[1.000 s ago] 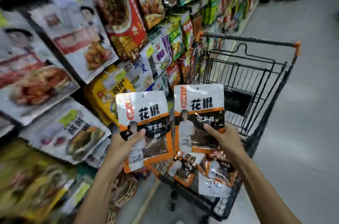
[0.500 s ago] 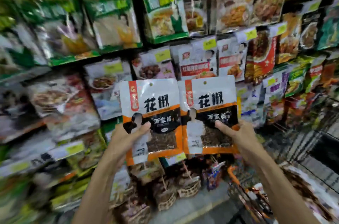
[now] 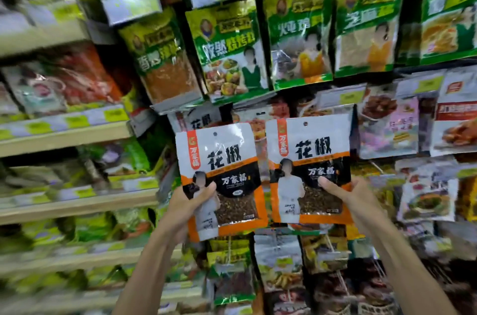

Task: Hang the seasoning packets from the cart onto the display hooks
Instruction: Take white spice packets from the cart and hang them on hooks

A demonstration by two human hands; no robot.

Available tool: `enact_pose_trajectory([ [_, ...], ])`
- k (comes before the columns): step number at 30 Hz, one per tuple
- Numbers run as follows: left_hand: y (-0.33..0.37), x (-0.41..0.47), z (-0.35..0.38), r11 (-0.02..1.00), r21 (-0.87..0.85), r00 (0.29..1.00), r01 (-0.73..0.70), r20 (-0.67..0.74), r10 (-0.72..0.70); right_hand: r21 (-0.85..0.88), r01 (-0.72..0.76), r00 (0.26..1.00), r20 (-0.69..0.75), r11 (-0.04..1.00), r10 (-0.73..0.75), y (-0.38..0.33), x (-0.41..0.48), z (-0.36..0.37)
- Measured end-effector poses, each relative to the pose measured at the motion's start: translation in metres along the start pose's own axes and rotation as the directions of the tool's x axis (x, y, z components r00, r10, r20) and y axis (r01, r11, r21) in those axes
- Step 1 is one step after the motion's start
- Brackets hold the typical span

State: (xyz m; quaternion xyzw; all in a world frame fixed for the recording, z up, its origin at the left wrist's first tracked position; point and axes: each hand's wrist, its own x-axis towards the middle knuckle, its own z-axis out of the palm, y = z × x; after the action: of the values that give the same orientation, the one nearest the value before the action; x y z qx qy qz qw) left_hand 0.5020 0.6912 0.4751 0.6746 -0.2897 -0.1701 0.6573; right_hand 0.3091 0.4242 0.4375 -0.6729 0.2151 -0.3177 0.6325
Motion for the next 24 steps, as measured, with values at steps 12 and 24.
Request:
enact_pose_trajectory([
  [12, -0.021, 0.069, -0.072, 0.998, -0.052, 0.989, 0.028, -0.143, -0.035, 0.072, -0.031, 0.999, 0.047, 0.997, 0.028, 0.007, 0.033, 0.066],
  [24, -0.023, 0.105, -0.069, 1.0, -0.002, 0.985, -0.014, -0.172, 0.014, 0.051, -0.034, 0.999, 0.04, 0.998, 0.032, -0.005, 0.052, 0.08],
])
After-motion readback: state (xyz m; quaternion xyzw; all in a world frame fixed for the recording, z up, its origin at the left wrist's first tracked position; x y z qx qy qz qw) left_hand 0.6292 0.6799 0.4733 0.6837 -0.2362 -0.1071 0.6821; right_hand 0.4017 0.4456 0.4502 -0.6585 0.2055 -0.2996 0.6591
